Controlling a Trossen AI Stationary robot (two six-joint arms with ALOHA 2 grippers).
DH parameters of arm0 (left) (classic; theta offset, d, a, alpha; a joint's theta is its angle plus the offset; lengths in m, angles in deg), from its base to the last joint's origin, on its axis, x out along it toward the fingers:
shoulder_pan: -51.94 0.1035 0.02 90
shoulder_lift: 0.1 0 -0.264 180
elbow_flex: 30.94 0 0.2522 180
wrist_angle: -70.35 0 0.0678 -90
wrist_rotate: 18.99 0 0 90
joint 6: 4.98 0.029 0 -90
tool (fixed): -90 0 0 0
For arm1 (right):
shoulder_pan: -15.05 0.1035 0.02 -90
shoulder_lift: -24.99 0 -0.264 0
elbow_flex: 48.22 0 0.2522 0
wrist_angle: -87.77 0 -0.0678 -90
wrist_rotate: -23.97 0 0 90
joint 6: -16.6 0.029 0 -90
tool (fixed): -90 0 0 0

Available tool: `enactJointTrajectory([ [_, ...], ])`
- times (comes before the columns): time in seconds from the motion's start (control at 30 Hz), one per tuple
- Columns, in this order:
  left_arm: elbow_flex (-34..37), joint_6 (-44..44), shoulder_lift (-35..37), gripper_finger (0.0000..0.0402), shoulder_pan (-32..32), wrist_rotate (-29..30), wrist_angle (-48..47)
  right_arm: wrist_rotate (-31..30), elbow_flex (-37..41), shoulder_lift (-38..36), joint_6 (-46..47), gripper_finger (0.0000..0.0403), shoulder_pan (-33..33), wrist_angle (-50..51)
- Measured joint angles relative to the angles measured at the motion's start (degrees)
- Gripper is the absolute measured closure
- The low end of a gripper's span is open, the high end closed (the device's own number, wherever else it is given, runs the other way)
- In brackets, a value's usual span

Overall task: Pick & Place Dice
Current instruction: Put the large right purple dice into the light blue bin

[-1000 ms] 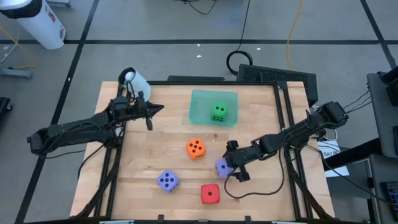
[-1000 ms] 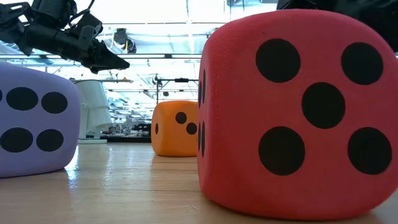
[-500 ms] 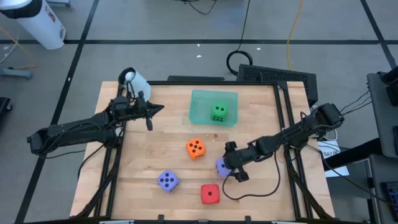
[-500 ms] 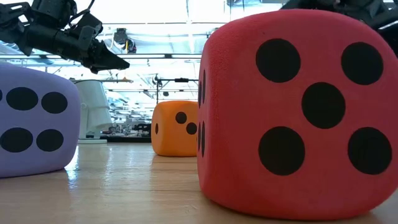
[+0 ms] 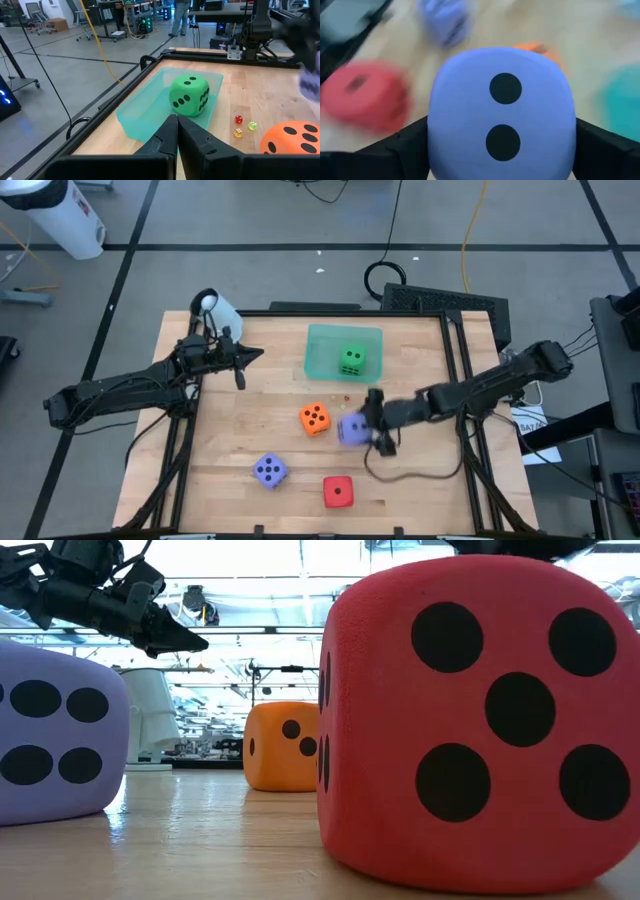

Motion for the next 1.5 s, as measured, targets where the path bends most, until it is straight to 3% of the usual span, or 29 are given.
enactJointTrajectory([
  [0.1,0.0,-0.1,0.0,0.0380,0.0,0.0,0.0,-2.2,-2.5,-3.0,-1.3,0.0052,-5.3,-0.2],
  [0.2,0.0,0.0,0.0,0.0380,0.0,0.0,0.4,1.2,-6.6,-2.7,-4.6,0.0052,-12.0,0.7],
  [0.4,0.0,0.1,0.0,0.0380,0.0,0.0,1.3,3.8,-15.5,6.3,-8.9,0.0052,-23.2,1.6],
  [0.57,0.0,0.8,0.0,0.0380,0.0,0.1,1.4,6.9,-19.8,15.7,-8.3,0.0053,-29.0,-0.5],
  [0.87,0.0,1.5,0.0,0.0380,0.0,0.0,1.4,9.9,-24.9,28.2,-11.1,0.0053,-32.3,-1.4],
  [1.5,0.0,1.5,0.0,0.0380,0.0,0.0,1.4,9.8,-24.9,29.6,-17.5,0.0053,-32.8,3.1],
])
